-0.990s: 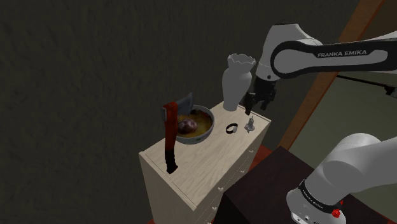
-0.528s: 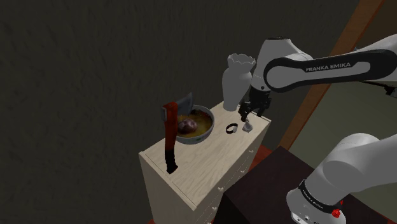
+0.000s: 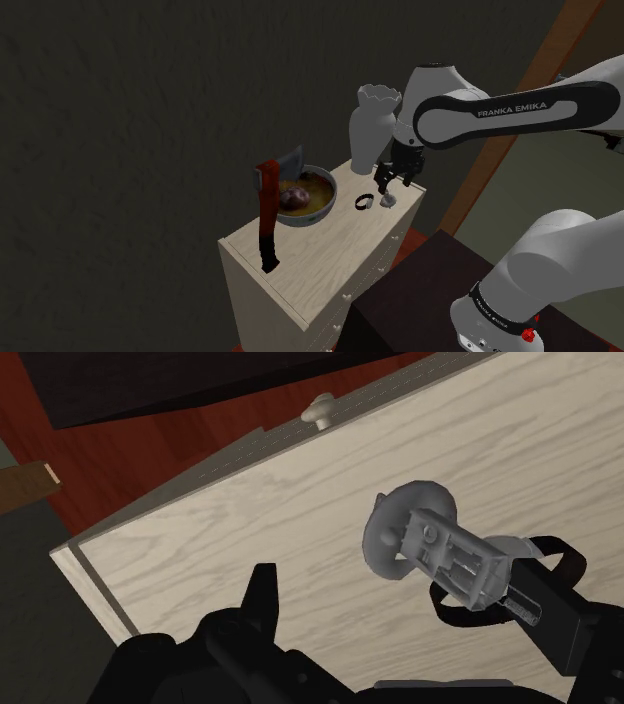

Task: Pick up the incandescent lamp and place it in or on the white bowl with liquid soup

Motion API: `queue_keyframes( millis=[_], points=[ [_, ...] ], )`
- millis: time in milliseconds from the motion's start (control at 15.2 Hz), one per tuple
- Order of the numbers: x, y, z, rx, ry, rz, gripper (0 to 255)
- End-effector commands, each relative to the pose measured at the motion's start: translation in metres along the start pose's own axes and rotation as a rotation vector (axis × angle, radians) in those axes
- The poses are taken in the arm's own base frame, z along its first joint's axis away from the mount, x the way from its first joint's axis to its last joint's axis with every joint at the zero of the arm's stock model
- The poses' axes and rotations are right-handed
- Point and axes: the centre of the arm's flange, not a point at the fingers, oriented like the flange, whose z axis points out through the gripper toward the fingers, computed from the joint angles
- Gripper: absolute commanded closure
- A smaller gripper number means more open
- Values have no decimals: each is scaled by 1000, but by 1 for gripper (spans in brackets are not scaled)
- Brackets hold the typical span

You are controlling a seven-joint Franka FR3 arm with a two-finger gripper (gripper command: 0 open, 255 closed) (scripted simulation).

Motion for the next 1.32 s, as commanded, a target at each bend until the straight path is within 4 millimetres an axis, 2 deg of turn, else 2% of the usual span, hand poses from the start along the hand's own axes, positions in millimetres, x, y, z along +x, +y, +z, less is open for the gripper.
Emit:
queue_keyframes(
  millis=[0,66,660,1254],
  points=[
    [0,0,0,0,0,0,0],
    [0,0,0,0,0,0,255],
    [0,0,0,0,0,0,255],
    [0,1,-47,0,0,0,255]
  ],
)
